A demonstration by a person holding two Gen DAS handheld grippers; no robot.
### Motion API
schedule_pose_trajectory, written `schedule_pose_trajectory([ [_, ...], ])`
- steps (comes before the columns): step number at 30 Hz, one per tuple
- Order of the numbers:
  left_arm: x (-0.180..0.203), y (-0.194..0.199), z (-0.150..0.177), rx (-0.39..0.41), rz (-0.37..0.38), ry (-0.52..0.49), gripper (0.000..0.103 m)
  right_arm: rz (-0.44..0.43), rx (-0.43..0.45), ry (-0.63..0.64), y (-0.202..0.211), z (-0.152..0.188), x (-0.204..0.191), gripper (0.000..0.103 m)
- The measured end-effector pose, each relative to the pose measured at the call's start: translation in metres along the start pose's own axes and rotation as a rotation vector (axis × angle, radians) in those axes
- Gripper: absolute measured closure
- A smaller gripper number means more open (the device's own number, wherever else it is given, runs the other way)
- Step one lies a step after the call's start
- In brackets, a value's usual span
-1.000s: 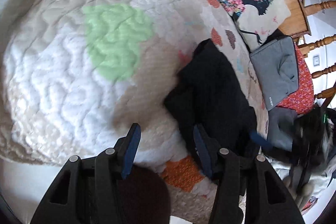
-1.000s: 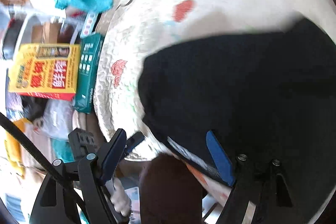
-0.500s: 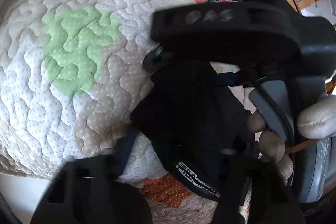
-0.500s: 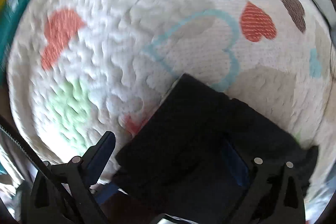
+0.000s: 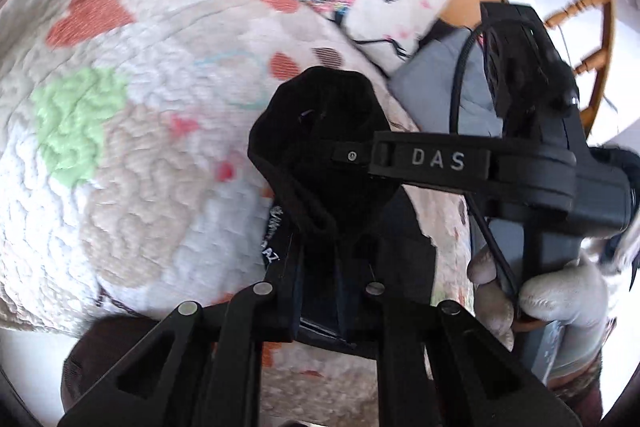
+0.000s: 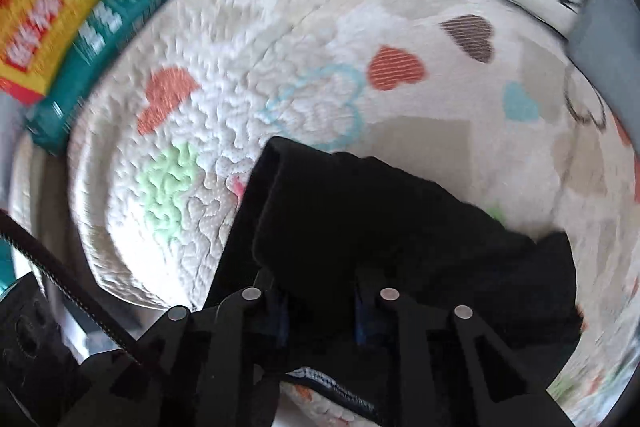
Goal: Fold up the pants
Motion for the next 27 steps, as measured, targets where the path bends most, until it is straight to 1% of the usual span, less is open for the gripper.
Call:
schedule_pose_trajectory([
  [2, 0.025, -0.003, 0.007, -0.014, 0.009, -0.048, 0.09, -0.04, 0.051, -0.057, 0.021, 0.01, 0.016, 0.08],
  [3, 0.036, -0.005, 0.011, -0.021, 0.012, -0.068, 0.09, -0.05, 0.066, -0.075, 0.024, 0.012, 0.022, 0.08],
  [4, 0.051, -0.009, 0.016, -0.032, 0.014, -0.101, 0.09, -0.066, 0.089, -0.105, 0.034, 0.023, 0.036, 0.08],
  [6, 0.074, -0.016, 0.025, -0.051, 0.017, -0.149, 0.09, -0.084, 0.116, -0.155, 0.04, 0.033, 0.049, 0.08],
  [8, 0.103, -0.03, 0.037, -0.082, 0.022, -0.208, 0.09, -0.105, 0.146, -0.221, 0.053, 0.054, 0.078, 0.08],
  [9, 0.11, -0.034, 0.04, -0.093, 0.022, -0.228, 0.09, -0.111, 0.157, -0.25, 0.055, 0.062, 0.089, 0.08],
  [11, 0.133, -0.053, 0.055, -0.127, 0.019, -0.281, 0.09, -0.121, 0.18, -0.312, 0.061, 0.082, 0.116, 0.08],
  [12, 0.139, -0.061, 0.06, -0.14, 0.016, -0.301, 0.09, -0.125, 0.187, -0.334, 0.063, 0.09, 0.127, 0.08],
  [13, 0.154, -0.08, 0.066, -0.16, 0.007, -0.325, 0.09, -0.128, 0.196, -0.36, 0.064, 0.099, 0.139, 0.08],
  [14, 0.161, -0.09, 0.073, -0.177, 0.003, -0.342, 0.09, -0.128, 0.202, -0.385, 0.064, 0.107, 0.15, 0.08],
  [16, 0.167, -0.108, 0.084, -0.216, -0.002, -0.364, 0.09, -0.138, 0.212, -0.432, 0.061, 0.122, 0.17, 0.079],
  [17, 0.171, -0.115, 0.09, -0.23, -0.006, -0.372, 0.09, -0.155, 0.22, -0.469, 0.059, 0.132, 0.185, 0.075],
  [19, 0.172, -0.125, 0.1, -0.26, -0.018, -0.387, 0.09, -0.169, 0.236, -0.548, 0.055, 0.148, 0.207, 0.059],
  [20, 0.172, -0.132, 0.104, -0.278, -0.03, -0.39, 0.09, -0.172, 0.251, -0.59, 0.054, 0.156, 0.218, 0.056],
  [23, 0.167, -0.143, 0.116, -0.319, -0.047, -0.384, 0.088, -0.172, 0.285, -0.678, 0.053, 0.179, 0.246, 0.056],
  [27, 0.16, -0.154, 0.124, -0.345, -0.055, -0.366, 0.088, -0.172, 0.336, -0.741, 0.061, 0.196, 0.265, 0.056],
])
Point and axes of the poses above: each gripper's, at about its wrist camera, not at the fingertips, and y roughly against the way its jaws point, x to its right, z to its underside, the point moved 1 cm from there along -y, roughly the way its jaws point, and after that the axes turned 5 degrees about y, right-handed, at the moved point
